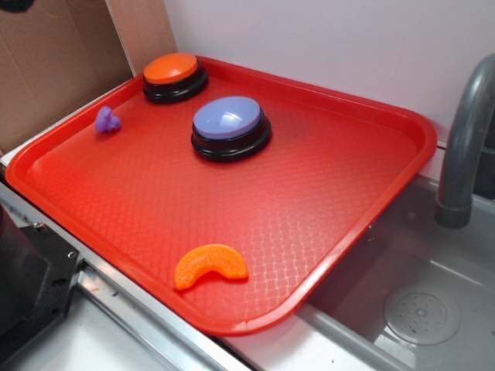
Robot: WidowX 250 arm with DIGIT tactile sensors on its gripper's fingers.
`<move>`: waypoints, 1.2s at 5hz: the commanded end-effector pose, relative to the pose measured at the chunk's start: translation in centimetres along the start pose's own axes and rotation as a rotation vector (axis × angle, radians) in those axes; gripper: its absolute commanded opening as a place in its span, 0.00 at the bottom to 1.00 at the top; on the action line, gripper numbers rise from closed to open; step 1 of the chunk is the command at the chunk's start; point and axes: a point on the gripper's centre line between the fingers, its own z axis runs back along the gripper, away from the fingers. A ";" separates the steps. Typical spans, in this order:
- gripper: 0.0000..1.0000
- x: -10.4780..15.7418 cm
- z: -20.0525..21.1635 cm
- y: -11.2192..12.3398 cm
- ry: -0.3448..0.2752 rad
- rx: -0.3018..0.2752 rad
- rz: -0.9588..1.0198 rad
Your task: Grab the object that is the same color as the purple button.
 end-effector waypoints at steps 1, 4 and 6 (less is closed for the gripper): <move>1.00 0.0 0.0 0.0 0.000 0.000 0.000; 1.00 2.0 -5.8 8.0 -0.037 0.024 0.443; 1.00 3.4 -10.6 14.1 -0.107 0.156 0.755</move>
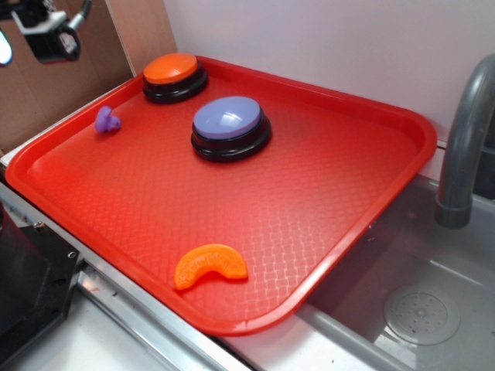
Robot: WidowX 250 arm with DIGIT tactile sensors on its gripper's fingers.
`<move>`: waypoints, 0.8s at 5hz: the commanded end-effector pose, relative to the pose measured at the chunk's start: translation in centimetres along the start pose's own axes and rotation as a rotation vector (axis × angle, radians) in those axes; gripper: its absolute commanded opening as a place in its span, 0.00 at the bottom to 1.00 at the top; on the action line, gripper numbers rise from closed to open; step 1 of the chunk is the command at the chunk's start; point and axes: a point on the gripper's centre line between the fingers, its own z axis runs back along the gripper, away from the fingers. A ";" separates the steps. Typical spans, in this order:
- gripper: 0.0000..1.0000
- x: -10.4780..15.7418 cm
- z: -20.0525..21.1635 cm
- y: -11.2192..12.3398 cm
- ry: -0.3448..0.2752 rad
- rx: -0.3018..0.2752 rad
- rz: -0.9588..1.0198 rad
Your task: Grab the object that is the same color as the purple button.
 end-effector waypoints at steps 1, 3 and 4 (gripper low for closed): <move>1.00 4.5 -4.0 2.3 -0.161 0.063 0.245; 1.00 7.4 -9.2 2.3 -0.188 0.035 0.299; 1.00 8.1 -11.3 2.7 -0.180 0.046 0.320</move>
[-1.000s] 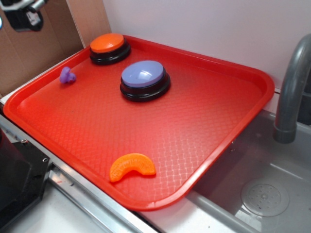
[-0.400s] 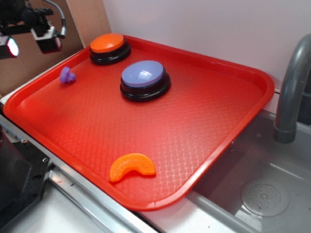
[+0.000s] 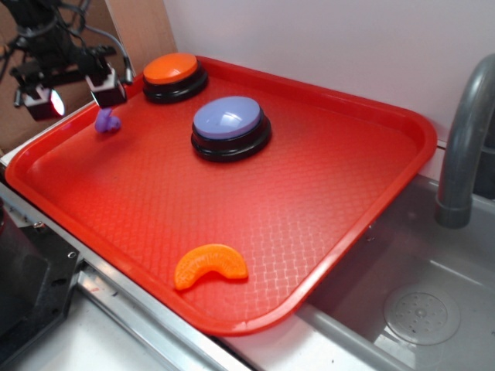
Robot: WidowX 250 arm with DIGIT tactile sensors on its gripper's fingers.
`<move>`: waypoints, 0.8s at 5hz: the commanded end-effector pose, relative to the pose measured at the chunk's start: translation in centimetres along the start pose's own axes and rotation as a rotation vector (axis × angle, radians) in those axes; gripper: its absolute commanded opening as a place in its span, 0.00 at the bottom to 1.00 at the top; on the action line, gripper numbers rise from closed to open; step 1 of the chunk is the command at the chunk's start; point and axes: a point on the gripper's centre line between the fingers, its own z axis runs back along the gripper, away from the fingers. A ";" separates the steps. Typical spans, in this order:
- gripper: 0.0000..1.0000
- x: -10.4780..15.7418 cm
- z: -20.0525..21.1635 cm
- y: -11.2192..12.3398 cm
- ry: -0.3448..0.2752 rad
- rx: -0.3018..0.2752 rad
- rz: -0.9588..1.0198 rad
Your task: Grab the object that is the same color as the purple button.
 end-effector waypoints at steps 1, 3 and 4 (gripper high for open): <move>0.21 1.5 -2.1 0.4 -0.051 0.013 0.020; 0.00 1.6 -1.8 0.0 -0.039 -0.008 -0.057; 0.00 1.0 0.0 -0.9 0.006 -0.039 -0.218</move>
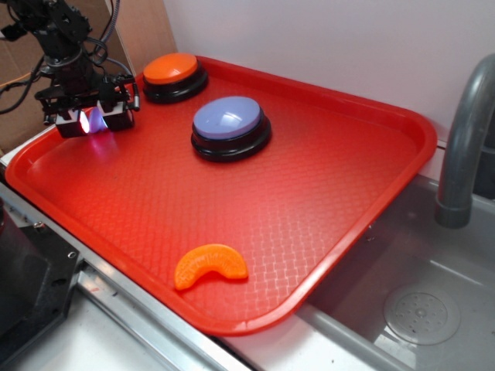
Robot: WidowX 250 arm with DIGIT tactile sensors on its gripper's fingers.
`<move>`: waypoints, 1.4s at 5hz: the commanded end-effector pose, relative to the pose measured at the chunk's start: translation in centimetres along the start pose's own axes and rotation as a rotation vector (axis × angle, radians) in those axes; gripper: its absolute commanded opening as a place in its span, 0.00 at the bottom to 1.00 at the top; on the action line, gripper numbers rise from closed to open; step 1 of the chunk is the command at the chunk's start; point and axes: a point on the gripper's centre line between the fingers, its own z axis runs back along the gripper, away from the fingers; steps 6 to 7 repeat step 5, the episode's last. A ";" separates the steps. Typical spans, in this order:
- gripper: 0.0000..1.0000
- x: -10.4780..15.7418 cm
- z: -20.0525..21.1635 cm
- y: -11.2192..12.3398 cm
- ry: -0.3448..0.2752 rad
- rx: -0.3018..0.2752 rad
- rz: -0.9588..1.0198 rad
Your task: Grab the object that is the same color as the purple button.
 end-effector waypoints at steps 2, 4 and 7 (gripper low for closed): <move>0.00 -4.1 10.4 -4.0 0.121 -0.138 -0.501; 0.00 -9.7 14.2 -6.0 0.226 -0.240 -0.930; 0.00 -10.1 14.0 -5.7 0.246 -0.228 -0.945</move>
